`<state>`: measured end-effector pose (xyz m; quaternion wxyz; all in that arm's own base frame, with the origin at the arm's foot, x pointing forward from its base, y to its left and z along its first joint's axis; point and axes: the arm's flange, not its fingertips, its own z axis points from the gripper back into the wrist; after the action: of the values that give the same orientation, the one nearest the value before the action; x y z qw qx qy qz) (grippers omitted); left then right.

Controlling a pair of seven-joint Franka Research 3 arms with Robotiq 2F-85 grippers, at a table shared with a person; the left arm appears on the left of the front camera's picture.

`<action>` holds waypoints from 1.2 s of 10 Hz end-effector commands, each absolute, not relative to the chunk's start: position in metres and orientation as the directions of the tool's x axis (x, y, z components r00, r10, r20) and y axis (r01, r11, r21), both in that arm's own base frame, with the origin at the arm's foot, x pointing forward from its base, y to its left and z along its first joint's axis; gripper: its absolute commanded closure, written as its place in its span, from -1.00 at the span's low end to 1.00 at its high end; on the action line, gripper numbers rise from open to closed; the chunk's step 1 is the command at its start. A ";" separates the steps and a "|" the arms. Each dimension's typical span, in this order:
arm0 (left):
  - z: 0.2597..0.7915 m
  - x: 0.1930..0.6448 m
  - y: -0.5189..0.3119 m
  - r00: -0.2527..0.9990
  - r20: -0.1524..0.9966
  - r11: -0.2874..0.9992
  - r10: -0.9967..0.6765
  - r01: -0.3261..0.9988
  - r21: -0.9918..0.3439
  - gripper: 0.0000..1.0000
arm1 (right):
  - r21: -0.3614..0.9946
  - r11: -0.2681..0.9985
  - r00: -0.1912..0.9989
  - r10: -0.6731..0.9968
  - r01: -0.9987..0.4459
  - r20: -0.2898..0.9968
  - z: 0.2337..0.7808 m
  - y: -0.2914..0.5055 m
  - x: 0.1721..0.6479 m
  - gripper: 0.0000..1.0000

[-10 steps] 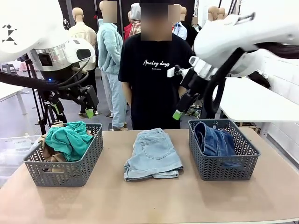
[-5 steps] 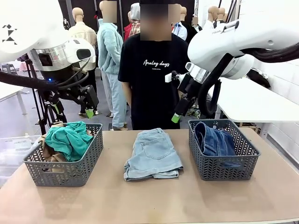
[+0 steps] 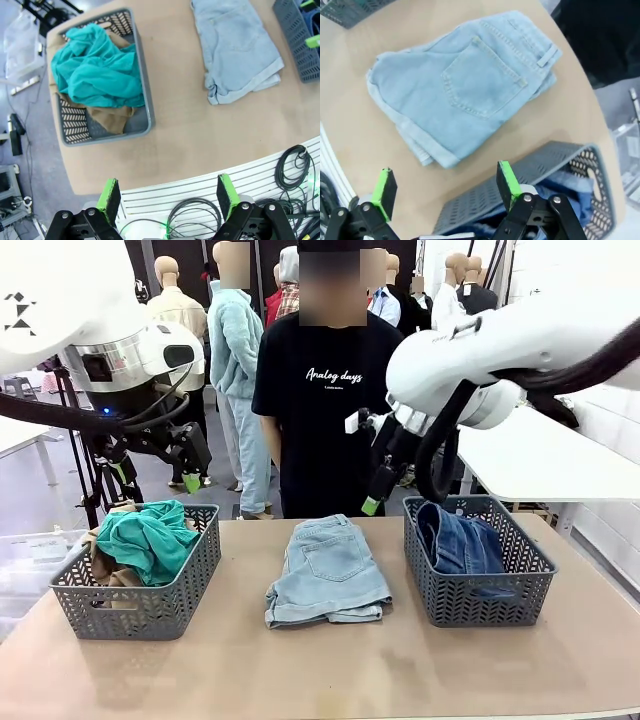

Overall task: Sort the tops and bottoms.
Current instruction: Lift clothes from the center of the table with your right hand.

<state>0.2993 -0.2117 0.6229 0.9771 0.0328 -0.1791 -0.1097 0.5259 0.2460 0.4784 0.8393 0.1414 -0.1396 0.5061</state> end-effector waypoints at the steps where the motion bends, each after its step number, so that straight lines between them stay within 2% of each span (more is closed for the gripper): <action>1: 0.623 0.299 -0.208 0.913 0.338 0.973 -0.228 0.203 0.106 -1.00 | 0.110 0.383 0.394 0.831 -0.917 0.394 0.463 0.249 0.581 -1.00; 4: 0.623 0.299 -0.208 0.913 0.338 0.973 -0.228 0.203 0.106 -1.00 | 0.101 0.349 0.358 0.836 -0.932 0.415 0.419 0.248 0.626 -1.00; 7: 0.623 0.299 -0.208 0.913 0.338 0.973 -0.228 0.203 0.106 -1.00 | 0.084 0.371 0.375 0.856 -0.925 0.355 0.392 0.268 0.651 -1.00; 8: 0.623 0.299 -0.208 0.913 0.338 0.973 -0.228 0.203 0.106 -1.00 | 0.042 0.458 0.447 0.840 -0.888 0.307 0.405 0.266 0.648 -1.00; 9: 0.623 0.299 -0.208 0.913 0.338 0.973 -0.228 0.203 0.106 -1.00 | 0.109 0.348 0.363 0.852 -0.931 0.378 0.390 0.260 0.639 -1.00; 11: 0.623 0.299 -0.208 0.913 0.338 0.973 -0.228 0.203 0.106 -1.00 | 0.087 0.379 0.385 0.854 -0.921 0.351 0.392 0.265 0.644 -1.00; 12: 0.623 0.299 -0.208 0.913 0.338 0.973 -0.228 0.203 0.106 -1.00 | 0.075 0.386 0.383 0.836 -0.919 0.393 0.389 0.264 0.642 -1.00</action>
<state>0.2994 -0.2116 0.6229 0.9772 0.0328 -0.1790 -0.1096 0.6435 0.2659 0.3934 0.8185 0.1398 -0.1299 0.5418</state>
